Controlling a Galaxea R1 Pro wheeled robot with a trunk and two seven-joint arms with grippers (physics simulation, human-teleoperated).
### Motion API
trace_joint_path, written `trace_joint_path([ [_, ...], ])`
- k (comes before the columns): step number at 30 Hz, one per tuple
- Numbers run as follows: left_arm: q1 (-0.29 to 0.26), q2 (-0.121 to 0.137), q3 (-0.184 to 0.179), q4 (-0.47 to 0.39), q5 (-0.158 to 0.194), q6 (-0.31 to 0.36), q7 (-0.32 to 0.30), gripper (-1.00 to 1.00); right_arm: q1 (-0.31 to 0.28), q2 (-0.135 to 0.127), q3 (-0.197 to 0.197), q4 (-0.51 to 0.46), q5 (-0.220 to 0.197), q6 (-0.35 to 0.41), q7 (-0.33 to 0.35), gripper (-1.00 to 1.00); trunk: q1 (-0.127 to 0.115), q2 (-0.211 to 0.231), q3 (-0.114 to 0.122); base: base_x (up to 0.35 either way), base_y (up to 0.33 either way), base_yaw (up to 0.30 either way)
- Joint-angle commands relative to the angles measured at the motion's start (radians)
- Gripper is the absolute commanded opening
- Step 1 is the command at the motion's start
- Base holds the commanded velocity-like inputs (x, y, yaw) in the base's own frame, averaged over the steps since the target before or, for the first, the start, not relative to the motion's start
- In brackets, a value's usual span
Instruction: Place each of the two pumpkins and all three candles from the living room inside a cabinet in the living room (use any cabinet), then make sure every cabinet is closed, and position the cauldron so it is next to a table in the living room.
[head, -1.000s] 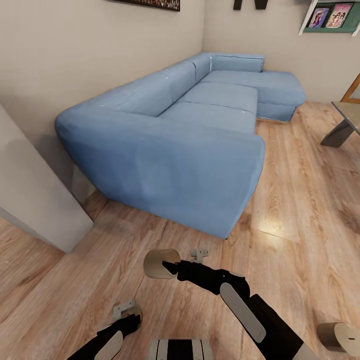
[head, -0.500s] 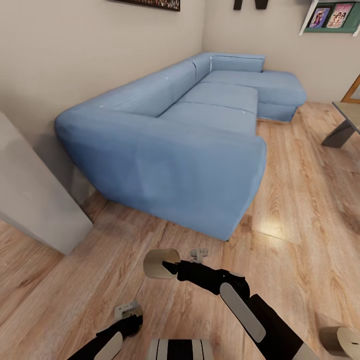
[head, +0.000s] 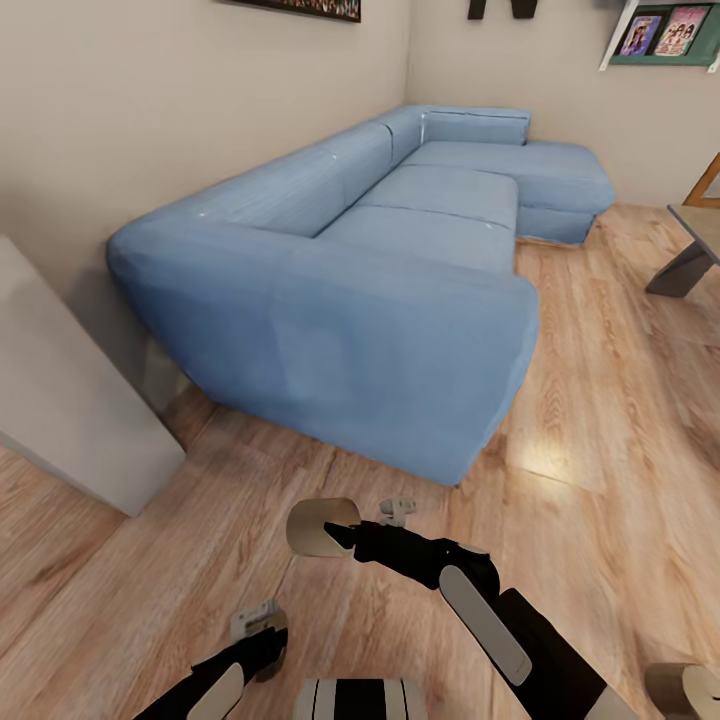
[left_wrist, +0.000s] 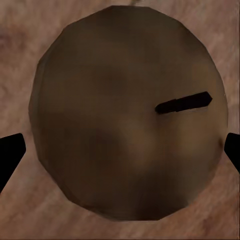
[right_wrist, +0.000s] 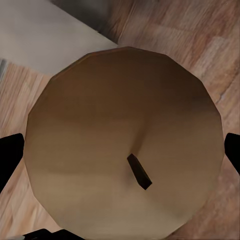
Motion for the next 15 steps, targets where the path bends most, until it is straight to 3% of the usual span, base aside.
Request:
trace_joint_path([
  [1, 0.000, 0.002, -0.004, 0.017, 0.000, 0.003, 0.011, 1.00, -0.001, -0.001, 0.001, -0.001, -0.003, 0.003, 0.000, -1.00, 0.000, 0.000, -0.001, 0.082, 0.026, 0.000],
  [15, 0.000, 0.003, -0.003, 0.017, 0.003, 0.003, 0.011, 1.00, -0.001, -0.001, 0.001, -0.001, -0.003, 0.003, 0.000, -1.00, 0.000, 0.000, -0.001, 0.009, 0.003, 0.000],
])
